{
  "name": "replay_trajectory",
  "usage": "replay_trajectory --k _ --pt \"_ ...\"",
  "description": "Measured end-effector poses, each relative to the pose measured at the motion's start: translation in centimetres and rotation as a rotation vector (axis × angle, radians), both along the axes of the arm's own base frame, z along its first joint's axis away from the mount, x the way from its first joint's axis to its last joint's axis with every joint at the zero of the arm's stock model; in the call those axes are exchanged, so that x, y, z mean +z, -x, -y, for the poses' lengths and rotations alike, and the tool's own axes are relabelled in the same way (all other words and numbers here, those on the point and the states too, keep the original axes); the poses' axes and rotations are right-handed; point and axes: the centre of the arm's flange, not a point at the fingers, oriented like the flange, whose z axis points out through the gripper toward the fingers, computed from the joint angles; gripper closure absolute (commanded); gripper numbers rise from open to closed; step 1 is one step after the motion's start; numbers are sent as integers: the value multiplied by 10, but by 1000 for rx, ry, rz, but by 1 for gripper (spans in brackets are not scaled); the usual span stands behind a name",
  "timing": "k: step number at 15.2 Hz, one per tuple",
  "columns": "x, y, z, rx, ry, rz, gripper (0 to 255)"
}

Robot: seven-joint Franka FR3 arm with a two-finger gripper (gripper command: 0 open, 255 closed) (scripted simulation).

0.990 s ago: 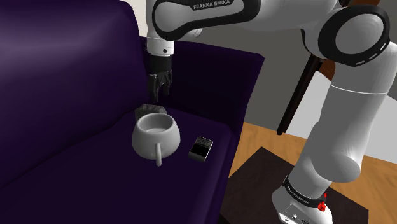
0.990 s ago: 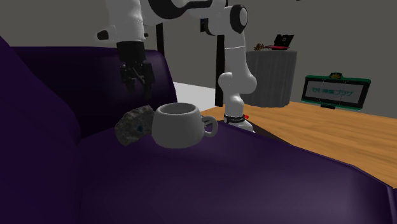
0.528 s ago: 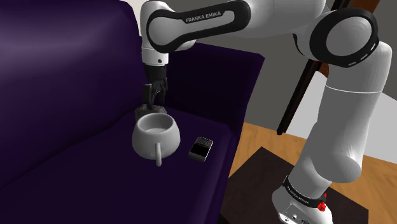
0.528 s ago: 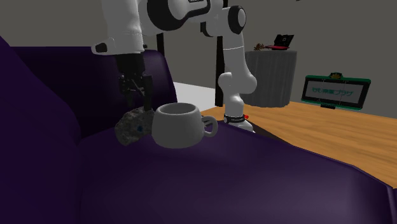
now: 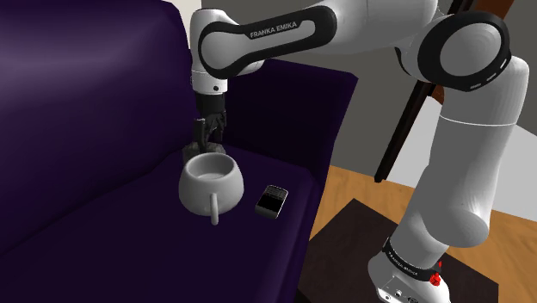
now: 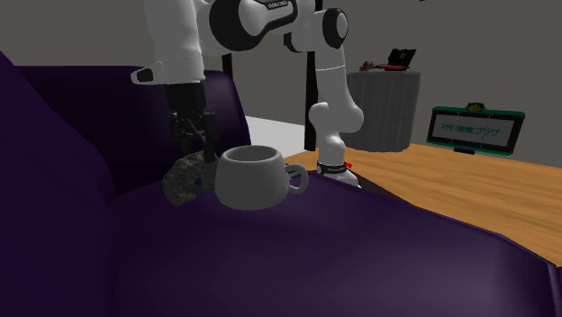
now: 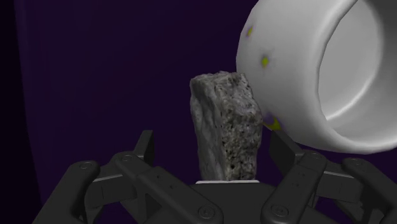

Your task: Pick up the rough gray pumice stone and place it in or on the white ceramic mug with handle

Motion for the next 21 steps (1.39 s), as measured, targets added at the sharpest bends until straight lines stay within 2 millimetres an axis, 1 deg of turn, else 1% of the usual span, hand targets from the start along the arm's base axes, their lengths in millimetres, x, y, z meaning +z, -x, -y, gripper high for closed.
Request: replay_trajectory --k 1,12,21 --pt "0 0 0 0 0 0 255" --pt "3 0 0 0 0 0 255" --pt "47 -1 0 0 0 0 255"
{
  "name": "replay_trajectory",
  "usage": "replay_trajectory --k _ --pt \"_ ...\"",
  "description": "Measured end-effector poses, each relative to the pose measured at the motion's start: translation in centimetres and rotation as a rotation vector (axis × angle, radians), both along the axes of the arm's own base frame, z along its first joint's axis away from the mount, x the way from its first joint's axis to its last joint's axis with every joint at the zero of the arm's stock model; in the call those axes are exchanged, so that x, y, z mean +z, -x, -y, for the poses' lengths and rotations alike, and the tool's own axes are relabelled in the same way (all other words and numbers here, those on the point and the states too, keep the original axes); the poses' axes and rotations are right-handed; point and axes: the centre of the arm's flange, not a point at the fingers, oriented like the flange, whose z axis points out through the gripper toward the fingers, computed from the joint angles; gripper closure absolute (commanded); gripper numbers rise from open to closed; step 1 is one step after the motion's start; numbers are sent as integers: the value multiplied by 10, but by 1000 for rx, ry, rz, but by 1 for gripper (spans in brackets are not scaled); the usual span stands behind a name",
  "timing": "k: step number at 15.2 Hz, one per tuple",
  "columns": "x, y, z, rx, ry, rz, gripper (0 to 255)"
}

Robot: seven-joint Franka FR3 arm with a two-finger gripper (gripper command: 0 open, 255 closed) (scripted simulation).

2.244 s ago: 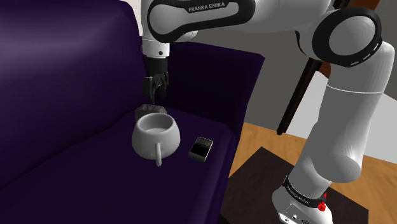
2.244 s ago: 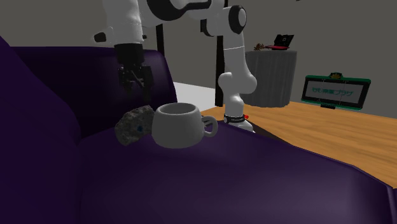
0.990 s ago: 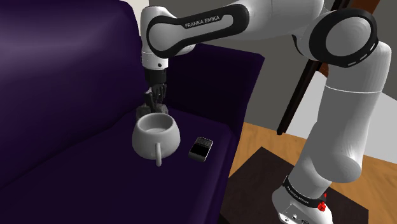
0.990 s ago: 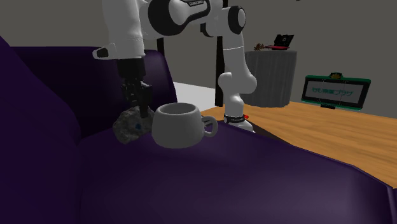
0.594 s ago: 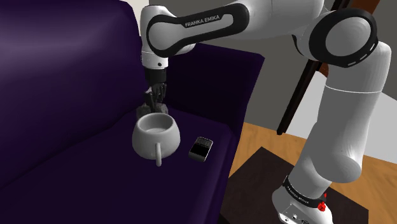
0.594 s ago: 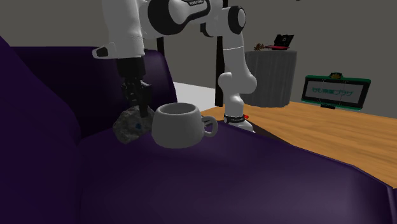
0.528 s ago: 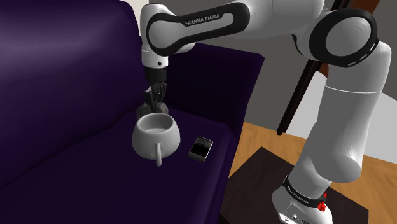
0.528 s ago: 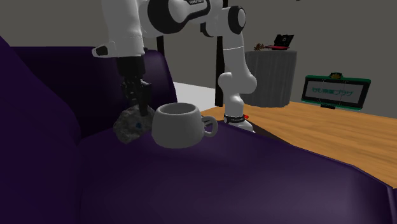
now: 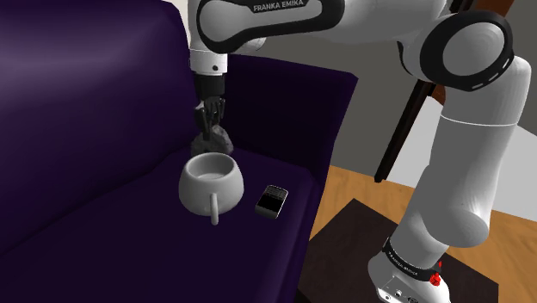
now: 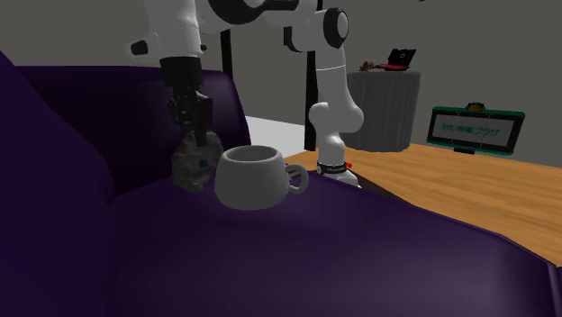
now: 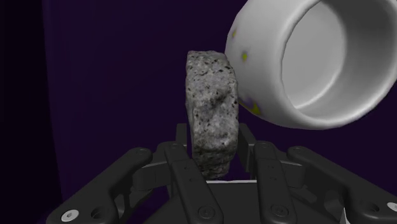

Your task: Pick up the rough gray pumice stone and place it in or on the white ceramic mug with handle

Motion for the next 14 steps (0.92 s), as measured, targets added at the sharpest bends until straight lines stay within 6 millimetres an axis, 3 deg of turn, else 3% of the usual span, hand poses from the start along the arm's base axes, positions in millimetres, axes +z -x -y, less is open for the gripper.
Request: replay_trajectory --k 14 --pt "75 1 -1 0 0 0 255"
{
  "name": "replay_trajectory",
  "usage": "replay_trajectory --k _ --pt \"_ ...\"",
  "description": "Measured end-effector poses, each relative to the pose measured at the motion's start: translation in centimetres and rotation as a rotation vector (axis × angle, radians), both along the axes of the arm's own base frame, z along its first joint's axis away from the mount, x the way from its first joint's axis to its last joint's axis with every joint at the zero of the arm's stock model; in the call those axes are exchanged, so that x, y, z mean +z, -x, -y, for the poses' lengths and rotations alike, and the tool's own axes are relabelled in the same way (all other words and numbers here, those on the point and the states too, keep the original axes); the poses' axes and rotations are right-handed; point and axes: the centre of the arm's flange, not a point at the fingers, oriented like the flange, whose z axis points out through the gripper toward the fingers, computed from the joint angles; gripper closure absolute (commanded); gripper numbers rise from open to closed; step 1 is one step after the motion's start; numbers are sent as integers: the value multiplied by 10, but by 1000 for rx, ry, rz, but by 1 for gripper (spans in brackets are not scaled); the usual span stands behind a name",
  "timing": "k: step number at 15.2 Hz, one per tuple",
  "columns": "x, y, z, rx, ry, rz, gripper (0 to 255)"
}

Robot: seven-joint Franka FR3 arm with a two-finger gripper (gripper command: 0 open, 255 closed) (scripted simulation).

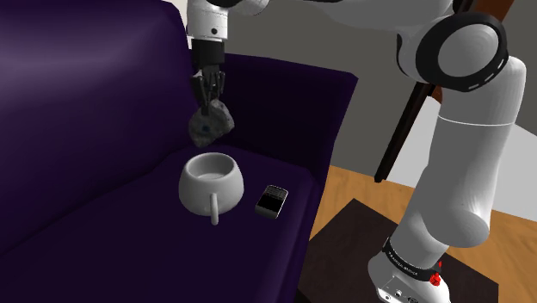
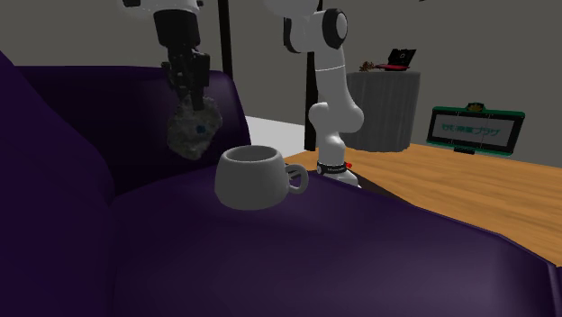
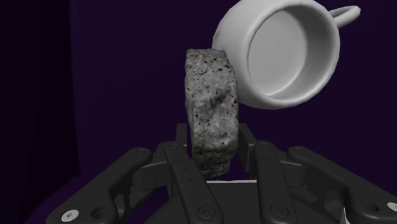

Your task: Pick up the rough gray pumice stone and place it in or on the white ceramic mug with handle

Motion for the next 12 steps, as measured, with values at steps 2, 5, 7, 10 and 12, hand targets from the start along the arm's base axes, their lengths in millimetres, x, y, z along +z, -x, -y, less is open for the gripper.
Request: replay_trajectory --k 2,5,7,10,12 --pt "10 0 1 0 0 0 255" --pt "25 -1 1 0 0 0 255" --pt "36 0 2 0 0 0 255" --pt "46 5 -2 0 0 -1 255" --pt "52 24 -9 0 0 -1 255"
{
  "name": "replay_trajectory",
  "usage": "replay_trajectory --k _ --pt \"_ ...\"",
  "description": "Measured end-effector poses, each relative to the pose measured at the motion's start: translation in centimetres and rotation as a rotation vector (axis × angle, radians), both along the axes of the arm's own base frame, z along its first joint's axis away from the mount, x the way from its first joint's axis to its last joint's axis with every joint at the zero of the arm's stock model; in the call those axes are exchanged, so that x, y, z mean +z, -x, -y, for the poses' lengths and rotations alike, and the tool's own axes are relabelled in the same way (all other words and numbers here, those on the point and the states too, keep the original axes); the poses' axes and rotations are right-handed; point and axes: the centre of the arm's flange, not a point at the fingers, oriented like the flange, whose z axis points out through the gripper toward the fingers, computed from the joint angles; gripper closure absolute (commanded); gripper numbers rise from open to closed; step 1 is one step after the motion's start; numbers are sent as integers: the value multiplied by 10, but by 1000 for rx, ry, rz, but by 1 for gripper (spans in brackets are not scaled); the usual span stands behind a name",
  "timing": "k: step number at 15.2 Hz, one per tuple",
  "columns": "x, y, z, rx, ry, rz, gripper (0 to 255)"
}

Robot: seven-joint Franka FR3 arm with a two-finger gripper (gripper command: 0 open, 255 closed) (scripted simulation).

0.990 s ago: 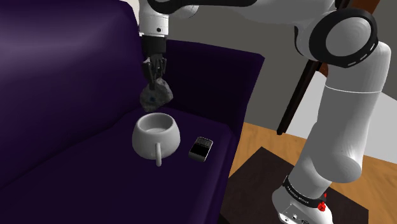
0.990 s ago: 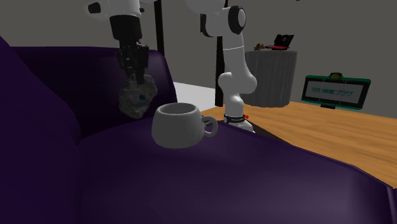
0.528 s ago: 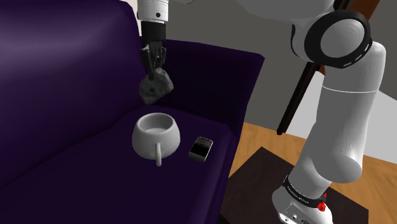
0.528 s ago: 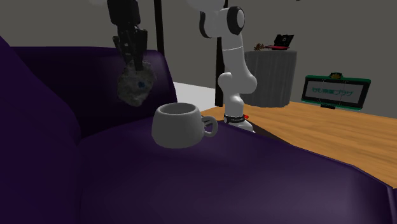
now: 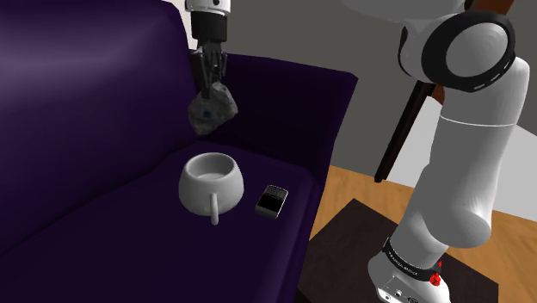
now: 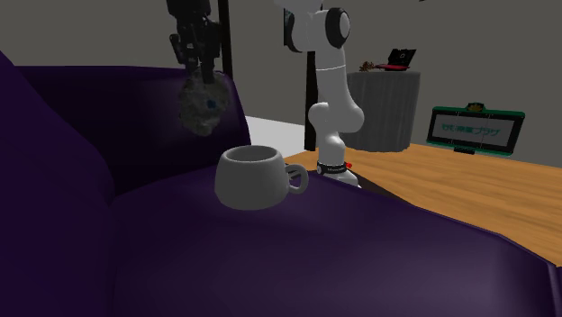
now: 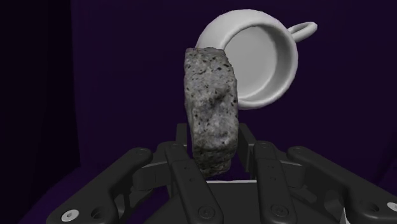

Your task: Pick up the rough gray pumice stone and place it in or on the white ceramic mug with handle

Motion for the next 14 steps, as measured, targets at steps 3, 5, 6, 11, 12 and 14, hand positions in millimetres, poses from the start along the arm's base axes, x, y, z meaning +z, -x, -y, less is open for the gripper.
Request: replay_trajectory --k 3,5,6,11,12,14 --pt "9 33 -19 1 -1 0 255" --pt "14 57 -26 1 0 0 255" --pt "17 69 -31 1 0 1 255" --pt "13 112 -50 1 0 0 255" --pt "9 113 -50 0 0 0 255" --pt "-3 113 -51 0 0 0 255"
